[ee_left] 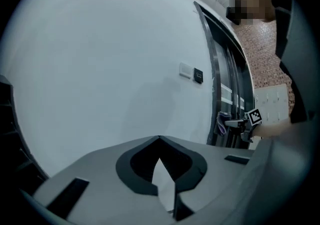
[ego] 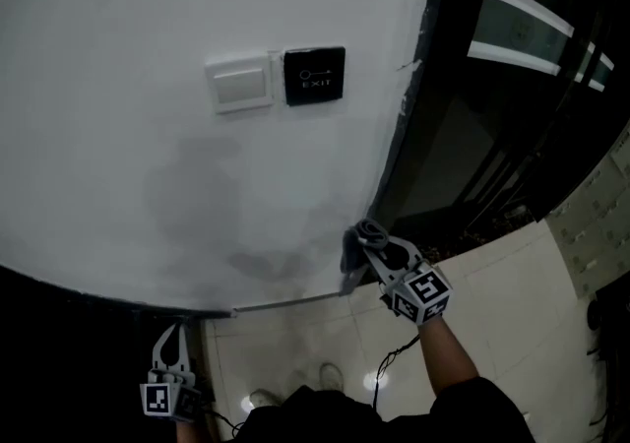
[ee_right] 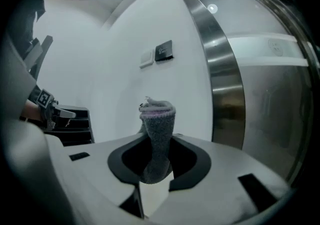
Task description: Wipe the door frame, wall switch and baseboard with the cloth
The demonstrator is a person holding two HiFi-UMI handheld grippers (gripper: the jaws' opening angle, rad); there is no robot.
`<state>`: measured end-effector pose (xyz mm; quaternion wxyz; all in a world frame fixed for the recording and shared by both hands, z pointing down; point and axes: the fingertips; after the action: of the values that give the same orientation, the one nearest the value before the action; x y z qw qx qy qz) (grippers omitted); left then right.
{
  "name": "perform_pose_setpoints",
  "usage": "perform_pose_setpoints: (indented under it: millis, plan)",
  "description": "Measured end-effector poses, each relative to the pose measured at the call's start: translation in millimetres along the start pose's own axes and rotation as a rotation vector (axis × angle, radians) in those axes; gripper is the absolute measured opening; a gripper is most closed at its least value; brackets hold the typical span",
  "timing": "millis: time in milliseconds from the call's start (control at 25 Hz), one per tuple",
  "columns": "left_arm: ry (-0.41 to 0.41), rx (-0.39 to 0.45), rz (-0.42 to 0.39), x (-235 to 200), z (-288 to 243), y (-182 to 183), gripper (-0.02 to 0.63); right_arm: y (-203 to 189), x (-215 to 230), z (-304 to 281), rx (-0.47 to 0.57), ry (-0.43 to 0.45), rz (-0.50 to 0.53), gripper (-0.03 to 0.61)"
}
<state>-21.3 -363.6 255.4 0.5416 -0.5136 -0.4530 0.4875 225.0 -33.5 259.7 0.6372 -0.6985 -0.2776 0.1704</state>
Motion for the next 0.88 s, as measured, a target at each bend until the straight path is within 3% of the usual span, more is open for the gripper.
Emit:
perform_pose_setpoints:
  millis: [80,240,520,720,880]
  plan:
    - [0.001,-0.038,-0.015,-14,18,-1,0.0,-25,-25,-10,-0.055,0.017,-0.058,0.091]
    - [0.043,-0.012,0.011,-79,45,-1,0.0,-25,-93,-49,-0.093,0.086,0.0,0.091]
    - [0.04,-0.17,-0.021,-204,122,-48,0.0,-67,-243,-144,-0.167,0.2,0.085,0.091]
    - [0.059,-0.208,0.008,-260,139,-87,0.0,-144,-330,-204,-0.228,0.27,0.012,0.091]
    - [0.051,-0.221,0.041,-259,130,-139,0.0,-235,-358,-230,-0.318,0.312,0.072,0.091]
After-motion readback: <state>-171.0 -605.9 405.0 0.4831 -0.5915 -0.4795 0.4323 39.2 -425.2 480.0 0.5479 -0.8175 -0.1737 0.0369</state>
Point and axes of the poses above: the fingertips, and each gripper's own axes: z backward along the fingers, x to its right, y out of its top, and after that the axes turned 8 degrees about -z, right-handed
